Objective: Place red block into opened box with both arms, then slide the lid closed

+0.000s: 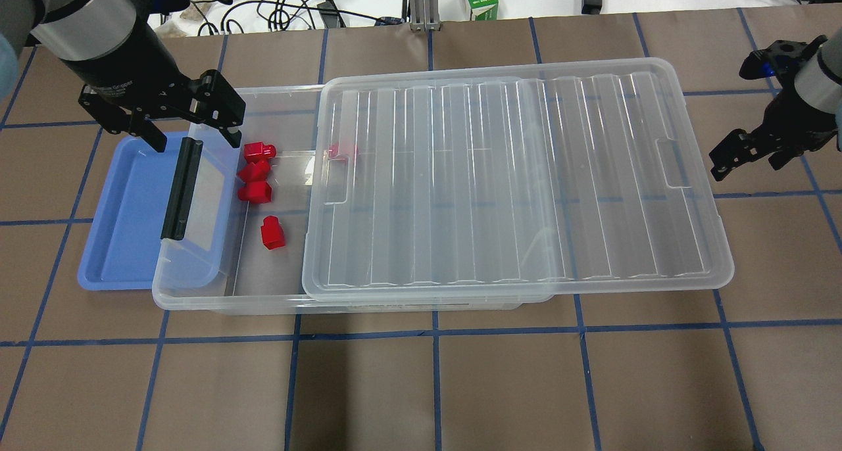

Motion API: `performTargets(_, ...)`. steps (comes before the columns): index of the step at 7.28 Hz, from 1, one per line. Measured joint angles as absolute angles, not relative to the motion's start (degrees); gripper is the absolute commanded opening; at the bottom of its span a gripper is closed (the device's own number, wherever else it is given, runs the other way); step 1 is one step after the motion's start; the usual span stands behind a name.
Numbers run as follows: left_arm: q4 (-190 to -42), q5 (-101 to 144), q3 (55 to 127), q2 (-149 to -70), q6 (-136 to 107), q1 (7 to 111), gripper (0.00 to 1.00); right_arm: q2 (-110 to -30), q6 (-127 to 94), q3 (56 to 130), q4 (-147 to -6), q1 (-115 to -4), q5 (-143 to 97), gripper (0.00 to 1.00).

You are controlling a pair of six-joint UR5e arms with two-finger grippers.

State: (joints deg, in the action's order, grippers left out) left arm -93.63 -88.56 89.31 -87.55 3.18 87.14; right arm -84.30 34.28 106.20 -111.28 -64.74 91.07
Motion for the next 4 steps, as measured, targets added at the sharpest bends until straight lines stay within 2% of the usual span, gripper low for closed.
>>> performTargets(4,-94.1,-89.8,89.2,-87.6,3.0,88.1,1.00,-84.8,30.0,107.4,-111.4,-66.4,88.8,1.00)
